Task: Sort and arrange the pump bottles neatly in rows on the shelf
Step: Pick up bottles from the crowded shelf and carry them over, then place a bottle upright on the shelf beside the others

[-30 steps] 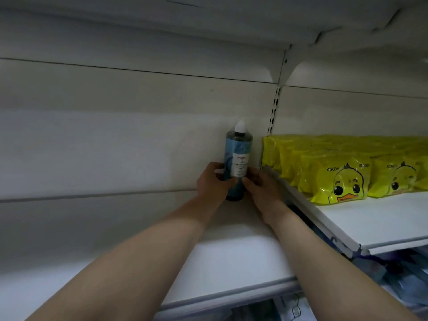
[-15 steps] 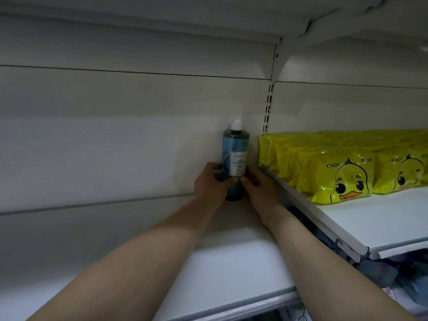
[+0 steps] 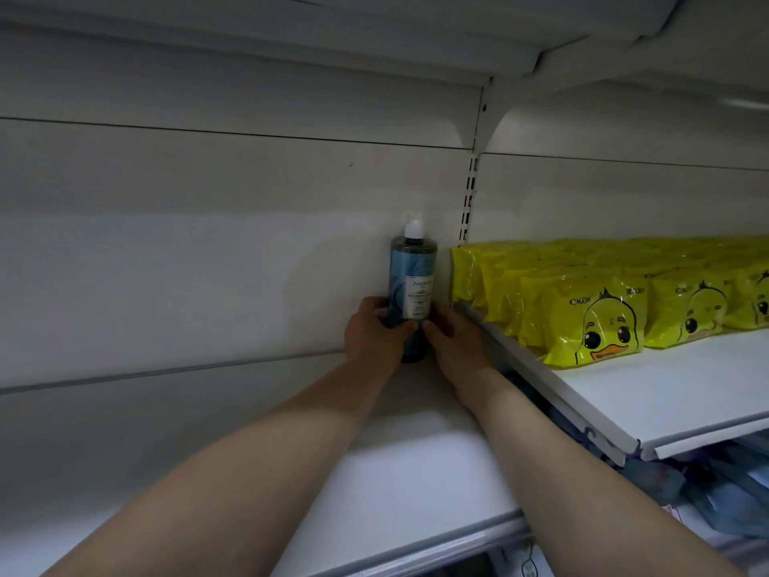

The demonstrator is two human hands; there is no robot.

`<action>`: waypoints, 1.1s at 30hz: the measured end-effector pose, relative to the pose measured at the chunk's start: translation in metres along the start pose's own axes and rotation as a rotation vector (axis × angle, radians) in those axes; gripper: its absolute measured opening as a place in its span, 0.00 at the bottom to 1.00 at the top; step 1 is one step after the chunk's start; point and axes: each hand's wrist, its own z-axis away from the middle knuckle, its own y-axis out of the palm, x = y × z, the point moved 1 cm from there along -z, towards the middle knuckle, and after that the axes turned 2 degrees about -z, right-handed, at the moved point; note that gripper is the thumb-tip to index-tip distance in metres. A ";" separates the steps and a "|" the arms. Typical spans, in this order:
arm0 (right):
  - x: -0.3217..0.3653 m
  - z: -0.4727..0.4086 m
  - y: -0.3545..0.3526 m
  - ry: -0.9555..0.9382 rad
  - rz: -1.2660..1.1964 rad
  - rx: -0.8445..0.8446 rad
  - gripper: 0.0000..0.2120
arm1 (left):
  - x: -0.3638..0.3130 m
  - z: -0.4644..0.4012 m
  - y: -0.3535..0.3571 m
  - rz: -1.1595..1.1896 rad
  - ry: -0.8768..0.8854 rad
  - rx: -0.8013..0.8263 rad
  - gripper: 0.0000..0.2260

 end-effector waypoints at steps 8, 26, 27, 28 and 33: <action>0.023 0.019 0.000 0.197 0.019 -0.064 0.22 | -0.009 0.007 -0.018 0.077 -0.190 0.080 0.34; 0.179 0.182 0.126 0.151 -0.024 0.200 0.15 | -0.041 0.162 -0.281 0.450 -0.445 -0.115 0.24; 0.191 0.191 0.144 0.135 -0.025 0.237 0.16 | -0.039 0.171 -0.302 0.443 -0.454 -0.145 0.23; 0.201 0.202 0.162 0.123 -0.028 0.284 0.16 | -0.037 0.179 -0.323 0.440 -0.465 -0.176 0.23; 0.249 0.259 0.256 0.072 -0.062 0.513 0.10 | -0.019 0.217 -0.437 0.469 -0.470 -0.340 0.23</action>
